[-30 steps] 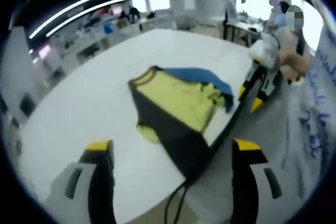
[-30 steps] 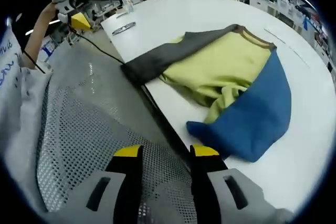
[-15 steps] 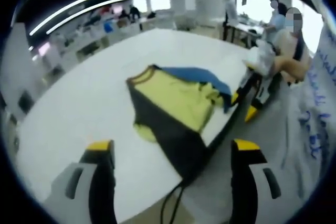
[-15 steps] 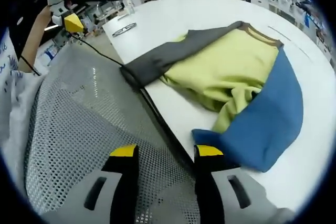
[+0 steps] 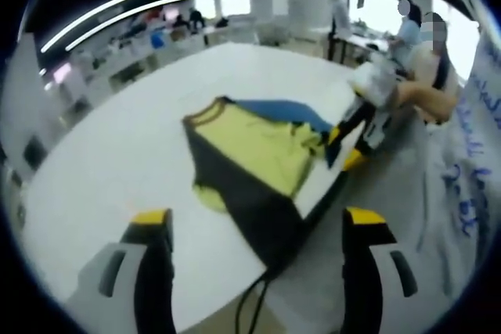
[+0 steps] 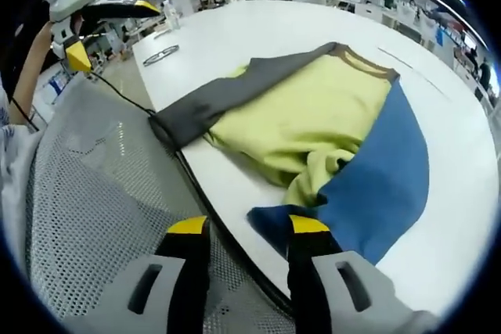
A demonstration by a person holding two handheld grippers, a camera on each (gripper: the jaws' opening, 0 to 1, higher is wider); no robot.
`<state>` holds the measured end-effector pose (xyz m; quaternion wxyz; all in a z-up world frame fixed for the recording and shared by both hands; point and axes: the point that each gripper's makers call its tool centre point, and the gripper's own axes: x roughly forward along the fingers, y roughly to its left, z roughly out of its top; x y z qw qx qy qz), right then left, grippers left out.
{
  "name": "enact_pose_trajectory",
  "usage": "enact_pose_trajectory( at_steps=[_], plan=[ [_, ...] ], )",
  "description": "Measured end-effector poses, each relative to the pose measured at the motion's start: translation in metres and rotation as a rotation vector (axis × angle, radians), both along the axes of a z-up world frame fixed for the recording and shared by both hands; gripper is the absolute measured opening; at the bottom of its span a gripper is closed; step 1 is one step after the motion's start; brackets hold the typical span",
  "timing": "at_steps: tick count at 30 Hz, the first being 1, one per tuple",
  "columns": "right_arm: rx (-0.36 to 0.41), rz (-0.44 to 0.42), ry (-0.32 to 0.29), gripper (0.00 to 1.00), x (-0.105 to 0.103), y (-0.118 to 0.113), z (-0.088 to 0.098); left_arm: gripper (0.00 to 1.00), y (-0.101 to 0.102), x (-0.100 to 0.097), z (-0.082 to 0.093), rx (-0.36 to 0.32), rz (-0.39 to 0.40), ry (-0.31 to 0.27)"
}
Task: Fold the garment on the visible template until the final outline fits inside the template.
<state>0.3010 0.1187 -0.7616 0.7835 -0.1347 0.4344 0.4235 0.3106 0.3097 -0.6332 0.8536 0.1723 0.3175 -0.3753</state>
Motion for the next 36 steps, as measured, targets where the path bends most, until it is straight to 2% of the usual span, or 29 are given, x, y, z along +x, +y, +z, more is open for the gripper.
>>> enact_pose_trajectory(
  at_steps=[6, 10, 15, 17, 20, 24, 30, 36],
  plan=[
    [-0.022, -0.038, -0.018, 0.31, 0.010, 0.002, -0.005, 0.85, -0.002, -0.001, -0.001, -0.006, -0.007, 0.005],
    [-0.090, 0.013, -0.076, 0.25, 0.012, 0.000, -0.005, 0.84, -0.002, -0.002, -0.002, -0.008, -0.008, 0.008],
    [-0.047, 0.018, -0.060, 0.15, 0.008, 0.008, -0.001, 0.84, 0.000, -0.001, -0.002, -0.010, 0.001, 0.006],
    [-0.054, 0.028, -0.048, 0.14, 0.005, 0.008, -0.003, 0.83, 0.001, -0.001, -0.003, -0.008, 0.001, 0.008],
    [-0.091, 0.054, -0.065, 0.15, 0.000, 0.004, -0.001, 0.83, 0.001, -0.002, -0.003, -0.010, 0.005, 0.012],
    [-0.068, 0.100, 0.005, 0.13, -0.022, 0.003, 0.002, 0.83, 0.004, -0.004, -0.004, -0.011, 0.012, 0.014],
    [-0.133, 0.088, -0.018, 0.18, -0.014, -0.005, -0.014, 0.81, 0.002, -0.004, -0.005, -0.013, 0.008, 0.018],
    [-0.094, 0.072, -0.032, 0.16, -0.002, 0.005, -0.015, 0.81, 0.002, -0.005, -0.006, -0.012, 0.003, 0.022]
  ],
)
